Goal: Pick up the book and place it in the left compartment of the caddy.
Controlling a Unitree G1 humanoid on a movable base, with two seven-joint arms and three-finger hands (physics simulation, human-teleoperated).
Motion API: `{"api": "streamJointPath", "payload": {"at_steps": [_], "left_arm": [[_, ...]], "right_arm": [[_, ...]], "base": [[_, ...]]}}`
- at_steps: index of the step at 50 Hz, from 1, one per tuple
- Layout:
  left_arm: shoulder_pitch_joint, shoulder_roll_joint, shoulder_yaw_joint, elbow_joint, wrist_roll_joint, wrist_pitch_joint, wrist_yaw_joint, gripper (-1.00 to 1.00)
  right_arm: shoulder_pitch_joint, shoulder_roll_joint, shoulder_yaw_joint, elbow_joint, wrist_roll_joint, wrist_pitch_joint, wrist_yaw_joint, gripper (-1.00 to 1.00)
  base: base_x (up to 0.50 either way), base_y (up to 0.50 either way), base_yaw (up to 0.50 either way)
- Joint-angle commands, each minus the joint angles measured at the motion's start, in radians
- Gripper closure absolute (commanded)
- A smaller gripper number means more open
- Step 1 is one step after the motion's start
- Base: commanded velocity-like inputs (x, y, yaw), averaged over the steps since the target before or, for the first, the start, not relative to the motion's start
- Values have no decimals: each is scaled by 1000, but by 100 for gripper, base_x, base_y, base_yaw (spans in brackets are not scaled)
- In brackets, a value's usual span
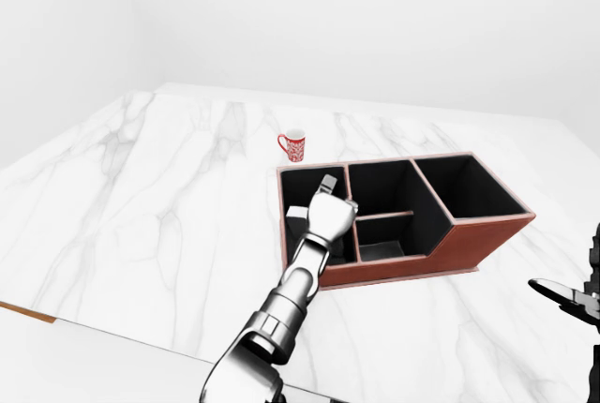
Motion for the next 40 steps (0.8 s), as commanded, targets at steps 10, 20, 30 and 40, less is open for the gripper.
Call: {"api": "streamJointPath", "payload": {"at_steps": [10, 20, 30, 40], "left_arm": [[180, 40, -44, -562, 95, 0, -235, -100], [328, 59, -197, -1191, 229, 0, -550, -100], [264, 202, -339, -1455, 229, 0, -770, -100], [295, 185, -287, -1611, 229, 0, -829, -100]], "right_arm": [[2, 2, 2, 0, -3, -1, 1, -100], [1, 3, 2, -3, -5, 1, 3, -100], [3, 3, 4, -3, -8, 0, 5, -100], [3, 3, 7, 3, -12, -9, 10, -100]], "base": [[0, 0, 0], [0, 0, 0], [0, 0, 0], [0, 0, 0]]}}
